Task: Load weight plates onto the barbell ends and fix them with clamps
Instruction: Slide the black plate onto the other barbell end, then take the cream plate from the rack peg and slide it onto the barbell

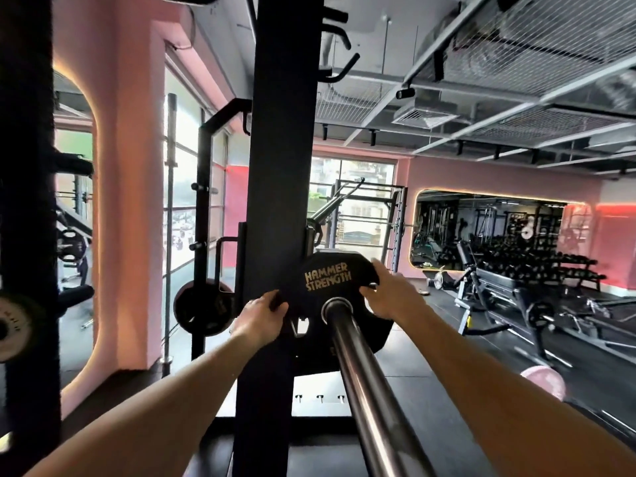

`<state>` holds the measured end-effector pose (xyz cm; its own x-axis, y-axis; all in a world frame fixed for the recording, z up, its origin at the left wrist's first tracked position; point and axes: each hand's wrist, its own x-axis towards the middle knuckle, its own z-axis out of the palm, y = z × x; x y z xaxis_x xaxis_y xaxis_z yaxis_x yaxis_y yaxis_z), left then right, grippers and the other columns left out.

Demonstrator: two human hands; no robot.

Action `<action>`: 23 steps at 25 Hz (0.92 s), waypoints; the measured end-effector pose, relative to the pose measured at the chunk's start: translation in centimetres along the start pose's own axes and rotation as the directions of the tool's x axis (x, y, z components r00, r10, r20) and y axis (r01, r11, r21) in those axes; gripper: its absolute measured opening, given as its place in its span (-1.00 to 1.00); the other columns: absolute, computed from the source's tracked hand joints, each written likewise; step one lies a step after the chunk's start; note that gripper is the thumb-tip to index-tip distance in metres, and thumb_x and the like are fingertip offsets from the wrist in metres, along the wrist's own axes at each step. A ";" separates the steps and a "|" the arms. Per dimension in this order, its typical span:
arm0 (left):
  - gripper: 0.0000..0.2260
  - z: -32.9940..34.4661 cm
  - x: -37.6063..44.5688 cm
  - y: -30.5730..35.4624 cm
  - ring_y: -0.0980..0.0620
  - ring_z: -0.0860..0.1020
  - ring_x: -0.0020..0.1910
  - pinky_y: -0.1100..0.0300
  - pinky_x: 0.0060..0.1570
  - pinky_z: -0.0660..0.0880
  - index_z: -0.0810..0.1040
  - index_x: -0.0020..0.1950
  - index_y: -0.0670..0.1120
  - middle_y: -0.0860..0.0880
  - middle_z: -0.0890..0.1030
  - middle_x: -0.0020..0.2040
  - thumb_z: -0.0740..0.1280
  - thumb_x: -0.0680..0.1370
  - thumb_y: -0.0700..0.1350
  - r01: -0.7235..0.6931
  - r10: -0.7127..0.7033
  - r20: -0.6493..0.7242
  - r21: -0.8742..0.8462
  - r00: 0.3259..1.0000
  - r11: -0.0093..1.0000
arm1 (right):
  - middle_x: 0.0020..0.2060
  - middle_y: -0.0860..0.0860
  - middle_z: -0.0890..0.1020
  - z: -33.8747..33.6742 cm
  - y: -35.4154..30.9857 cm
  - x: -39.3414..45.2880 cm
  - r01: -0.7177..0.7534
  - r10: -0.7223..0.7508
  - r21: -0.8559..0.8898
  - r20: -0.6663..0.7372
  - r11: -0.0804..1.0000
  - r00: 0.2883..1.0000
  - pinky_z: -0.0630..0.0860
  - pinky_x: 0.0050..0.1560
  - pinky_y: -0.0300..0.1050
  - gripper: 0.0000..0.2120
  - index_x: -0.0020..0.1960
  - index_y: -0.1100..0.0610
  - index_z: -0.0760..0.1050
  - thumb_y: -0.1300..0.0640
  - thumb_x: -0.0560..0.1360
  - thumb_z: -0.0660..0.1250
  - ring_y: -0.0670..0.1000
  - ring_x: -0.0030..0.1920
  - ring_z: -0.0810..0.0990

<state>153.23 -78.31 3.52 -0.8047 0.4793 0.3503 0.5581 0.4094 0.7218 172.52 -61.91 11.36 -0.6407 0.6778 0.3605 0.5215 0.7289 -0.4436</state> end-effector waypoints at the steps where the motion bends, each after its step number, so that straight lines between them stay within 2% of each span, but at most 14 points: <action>1: -0.52 -0.8 -1.0 -0.5 -0.08 0.55 0.31 0.10 0.27 0.47 0.43 0.49 0.08 -0.06 0.60 0.32 0.30 0.60 0.17 -0.002 0.002 -0.004 0.027 1.000 1.000 | 0.40 0.16 0.48 -0.6 0.3 -1.2 0.007 -0.007 0.010 0.052 1.000 0.999 0.43 0.36 0.06 -0.33 0.60 -0.12 0.10 -0.15 0.59 0.30 0.23 0.37 0.48; 3: -0.56 -3.1 -3.0 -1.2 -0.09 0.60 0.24 0.17 0.22 0.48 0.50 0.42 0.01 -0.08 0.65 0.25 0.38 0.57 0.12 0.026 -0.026 0.003 -0.002 1.000 1.000 | 0.43 0.10 0.49 -2.6 0.8 -3.9 0.030 -0.030 0.002 0.136 1.000 0.990 0.40 0.31 -0.10 -0.38 0.56 -0.05 0.28 -0.13 0.56 0.35 0.14 0.38 0.49; 5: -0.70 -5.8 -5.1 -1.1 -0.16 0.66 0.11 0.08 0.19 0.56 0.62 0.23 -0.06 -0.15 0.69 0.15 0.46 0.54 0.01 0.046 -0.044 0.026 -0.061 0.999 0.997 | 0.41 0.08 0.51 -4.9 0.7 -6.6 0.060 -0.062 0.017 0.149 0.998 0.987 0.39 0.25 -0.15 -0.48 0.45 0.00 0.46 -0.13 0.53 0.39 0.11 0.36 0.50; 6: -0.79 -7.2 -6.4 -0.9 -0.15 0.68 0.04 0.05 0.15 0.59 0.65 0.12 -0.04 -0.13 0.70 0.10 0.48 0.52 -0.01 0.037 -0.036 0.029 -0.035 0.999 0.999 | 0.36 0.08 0.54 -6.1 0.3 -8.1 0.079 -0.084 0.047 0.132 0.996 0.988 0.40 0.21 -0.15 -0.52 0.38 0.01 0.53 -0.14 0.52 0.41 0.10 0.32 0.53; 9: -0.94 -11.3 -10.9 0.4 0.03 0.64 -0.07 0.21 -0.06 0.51 0.64 -0.15 0.18 0.13 0.67 -0.11 0.47 0.50 0.11 -0.017 0.015 0.013 0.144 1.000 0.989 | 0.12 0.00 0.62 -8.8 -1.9 -12.3 0.192 -0.200 0.112 0.069 0.975 0.977 0.42 -0.01 -0.19 -0.68 0.16 0.01 0.65 -0.13 0.50 0.44 0.04 0.09 0.59; 11: -0.80 -13.6 -14.3 0.9 0.07 0.61 -0.10 0.24 -0.14 0.45 0.60 -0.32 0.26 0.22 0.63 -0.20 0.48 0.49 0.08 -0.046 0.042 0.023 0.182 0.999 0.982 | -0.07 -0.06 0.65 -9.8 -4.0 -14.9 0.265 -0.281 0.180 0.067 0.947 0.957 0.43 -0.11 -0.20 -0.82 0.00 -0.03 0.66 -0.10 0.48 0.46 -0.02 -0.10 0.60; 12: -0.76 -14.8 -16.1 1.1 0.05 0.61 -0.09 0.22 -0.13 0.47 0.59 -0.35 0.27 0.18 0.65 -0.16 0.49 0.49 0.06 -0.045 0.041 0.023 0.208 0.999 0.977 | -0.16 -0.09 0.64 -10.1 -5.1 -16.3 0.293 -0.314 0.208 0.073 0.933 0.947 0.44 -0.10 -0.19 -0.86 -0.07 -0.05 0.65 -0.09 0.48 0.47 -0.05 -0.18 0.57; 15: -0.85 -18.3 -21.5 0.8 -0.08 0.63 0.05 0.10 0.07 0.53 0.58 -0.22 0.22 -0.05 0.67 0.03 0.49 0.51 0.05 -0.007 -0.003 0.038 0.269 0.999 0.963 | -0.22 -0.16 0.62 -9.5 -8.2 -20.2 0.355 -0.391 0.245 0.112 0.902 0.914 0.46 -0.07 -0.19 -0.86 -0.08 -0.05 0.66 -0.09 0.45 0.49 -0.09 -0.14 0.59; 17: -0.93 -20.6 -24.1 0.0 -0.09 0.62 0.06 0.14 0.03 0.50 0.64 -0.11 0.12 -0.08 0.68 0.09 0.48 0.52 0.06 0.020 -0.036 0.050 0.302 0.998 0.953 | -0.25 -0.15 0.65 -8.5 -9.8 -22.1 0.375 -0.423 0.280 0.137 0.884 0.896 0.47 -0.17 -0.23 -0.88 -0.12 -0.06 0.66 -0.09 0.44 0.50 -0.11 -0.19 0.62; 18: -0.90 -21.9 -25.3 -0.6 -0.07 0.61 0.04 0.18 -0.02 0.47 0.66 -0.05 0.07 -0.08 0.68 0.11 0.47 0.53 0.07 0.038 -0.055 0.048 0.310 0.997 0.950 | -0.27 -0.15 0.65 -7.9 -10.6 -23.0 0.386 -0.442 0.297 0.150 0.873 0.884 0.45 -0.20 -0.23 -0.89 -0.14 -0.07 0.65 -0.09 0.43 0.51 -0.12 -0.22 0.61; 19: -0.88 -23.6 -26.7 -1.3 -0.08 0.60 0.06 0.20 -0.02 0.44 0.66 -0.03 0.04 -0.07 0.69 0.11 0.46 0.54 0.06 0.054 -0.070 0.041 0.312 0.997 0.949 | -0.28 -0.15 0.64 -7.2 -11.7 -24.1 0.396 -0.459 0.311 0.163 0.864 0.873 0.44 -0.19 -0.23 -0.88 -0.14 -0.06 0.66 -0.09 0.42 0.51 -0.12 -0.22 0.60; 21: -0.90 -26.4 -28.8 -2.9 -0.10 0.56 0.26 0.20 0.11 0.45 0.65 -0.04 0.02 -0.04 0.66 0.18 0.46 0.55 0.03 0.063 -0.075 0.027 0.312 0.997 0.948 | -0.22 -0.13 0.65 -5.7 -13.6 -26.0 0.401 -0.476 0.328 0.192 0.856 0.858 0.44 -0.14 -0.23 -0.84 -0.10 -0.04 0.68 -0.10 0.41 0.52 -0.09 -0.15 0.62; 22: -0.90 -27.7 -29.5 -4.0 -0.09 0.54 0.30 0.22 0.15 0.44 0.66 -0.04 0.02 -0.05 0.62 0.26 0.46 0.55 0.02 0.069 -0.079 0.020 0.312 0.997 0.948 | -0.18 -0.12 0.65 -4.9 -14.6 -26.8 0.400 -0.479 0.329 0.208 0.855 0.853 0.44 -0.11 -0.24 -0.85 -0.10 -0.05 0.68 -0.10 0.41 0.52 -0.08 -0.10 0.62; 23: -0.89 -28.9 -30.1 -5.2 -0.06 0.56 0.25 0.26 0.09 0.44 0.67 -0.02 0.00 -0.07 0.61 0.28 0.46 0.55 0.02 0.078 -0.087 0.013 0.312 0.996 0.947 | -0.17 -0.12 0.64 -4.0 -15.7 -27.6 0.400 -0.481 0.325 0.228 0.857 0.846 0.43 -0.10 -0.29 -0.87 -0.12 -0.08 0.66 -0.10 0.42 0.52 -0.10 -0.09 0.61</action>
<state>168.71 -117.34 6.51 -0.8473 0.4523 0.2785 0.5286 0.6671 0.5249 184.28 -91.67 11.68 -0.9217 0.2010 0.3318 0.0077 0.8646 -0.5024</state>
